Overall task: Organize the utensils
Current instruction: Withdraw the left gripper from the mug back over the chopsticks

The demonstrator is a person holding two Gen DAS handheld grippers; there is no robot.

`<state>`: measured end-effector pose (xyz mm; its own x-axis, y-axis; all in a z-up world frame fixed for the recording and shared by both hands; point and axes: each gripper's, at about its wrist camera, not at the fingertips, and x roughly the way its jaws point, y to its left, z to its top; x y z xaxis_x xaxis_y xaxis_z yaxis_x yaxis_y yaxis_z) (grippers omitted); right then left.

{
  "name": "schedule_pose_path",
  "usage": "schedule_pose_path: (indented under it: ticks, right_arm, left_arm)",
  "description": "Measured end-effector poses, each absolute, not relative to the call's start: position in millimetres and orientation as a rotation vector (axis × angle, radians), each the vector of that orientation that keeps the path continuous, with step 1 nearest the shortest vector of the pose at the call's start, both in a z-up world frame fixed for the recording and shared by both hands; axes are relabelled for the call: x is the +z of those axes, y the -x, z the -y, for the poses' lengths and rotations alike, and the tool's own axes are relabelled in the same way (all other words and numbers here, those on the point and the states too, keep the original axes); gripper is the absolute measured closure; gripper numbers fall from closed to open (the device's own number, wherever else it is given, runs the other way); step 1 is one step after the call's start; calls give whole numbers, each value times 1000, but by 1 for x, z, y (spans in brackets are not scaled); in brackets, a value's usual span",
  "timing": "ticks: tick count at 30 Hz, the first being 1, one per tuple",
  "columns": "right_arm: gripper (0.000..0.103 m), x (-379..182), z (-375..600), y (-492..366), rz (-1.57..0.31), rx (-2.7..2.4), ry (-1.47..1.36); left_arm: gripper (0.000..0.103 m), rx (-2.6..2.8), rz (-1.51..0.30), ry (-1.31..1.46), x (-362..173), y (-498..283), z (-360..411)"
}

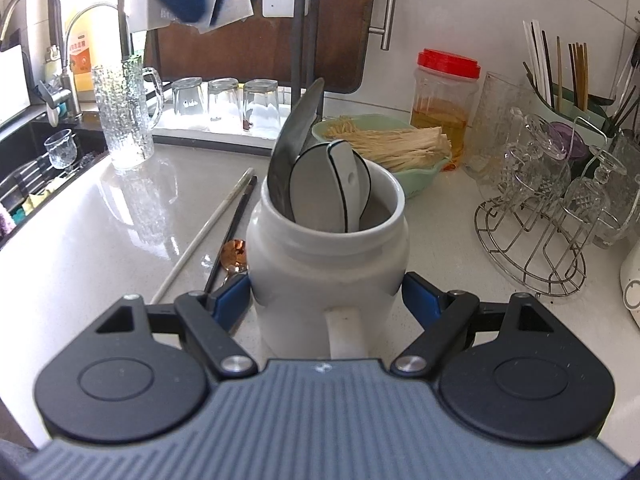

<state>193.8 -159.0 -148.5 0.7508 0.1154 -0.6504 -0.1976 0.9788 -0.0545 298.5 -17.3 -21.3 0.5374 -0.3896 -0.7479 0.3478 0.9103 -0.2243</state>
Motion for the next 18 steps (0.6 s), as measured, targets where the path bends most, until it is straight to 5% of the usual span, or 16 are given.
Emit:
schedule_pose_path:
  ticks: [4, 18]
  right_arm:
    - [18, -149, 158, -194, -697, 158, 120]
    - [18, -149, 160, -192, -687, 144, 92]
  left_arm:
    - [37, -390, -887, 95, -26, -300, -12]
    - [36, -289, -942, 159, -79, -293, -52]
